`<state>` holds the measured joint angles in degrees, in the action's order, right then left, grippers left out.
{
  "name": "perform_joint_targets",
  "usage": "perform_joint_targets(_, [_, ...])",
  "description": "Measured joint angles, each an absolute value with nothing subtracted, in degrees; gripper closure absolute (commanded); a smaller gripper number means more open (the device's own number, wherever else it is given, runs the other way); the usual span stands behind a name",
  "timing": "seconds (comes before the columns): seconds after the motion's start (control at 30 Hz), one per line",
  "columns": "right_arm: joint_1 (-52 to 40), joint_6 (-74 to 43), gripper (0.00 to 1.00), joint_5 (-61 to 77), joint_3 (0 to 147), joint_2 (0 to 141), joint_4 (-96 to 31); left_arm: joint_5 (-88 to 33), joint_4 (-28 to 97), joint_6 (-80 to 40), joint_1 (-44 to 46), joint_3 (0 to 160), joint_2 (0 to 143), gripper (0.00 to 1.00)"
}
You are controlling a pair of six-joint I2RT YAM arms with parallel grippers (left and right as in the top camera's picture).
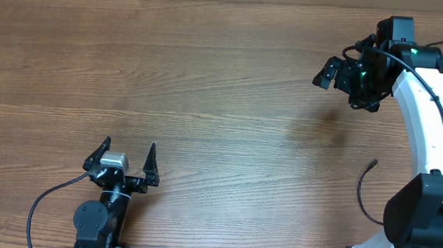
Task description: Untangle cables
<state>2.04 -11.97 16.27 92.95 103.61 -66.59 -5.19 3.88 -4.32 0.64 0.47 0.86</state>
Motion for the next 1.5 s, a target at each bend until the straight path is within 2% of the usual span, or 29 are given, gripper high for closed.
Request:
perform_joint_targets(0.2, [1.83,-11.97,0.0,16.27,92.95,103.02,-67.0,-5.19,3.88,-4.32,0.64,0.47,0.86,0.0])
perform_joint_targets(0.4, [-1.32,-8.43,0.0,16.19,87.59,90.54,-49.63,-5.19,3.88,-4.32,0.64,0.47,0.86,0.0])
perform_joint_targets(0.63, [-4.16,-1.8,0.0,16.51,69.56,72.1,-26.57,-5.19,3.86,-4.32,0.64,0.47,0.86,0.0])
perform_joint_targets(1.03, [-4.14,0.14,0.0,16.51,31.83,45.34,12.84,-5.19,3.88,-4.34,0.64,0.47,0.86,0.0])
perform_joint_targets(1.23, [-4.16,0.21,0.0,16.53,15.59,34.39,22.04,-5.19,3.88,-4.34,0.64,0.47,0.86,0.0])
perform_joint_targets(1.5, [-4.14,0.19,0.0,16.53,3.99,23.79,23.77,-5.19,3.88,-4.32,0.64,0.47,0.86,0.0])
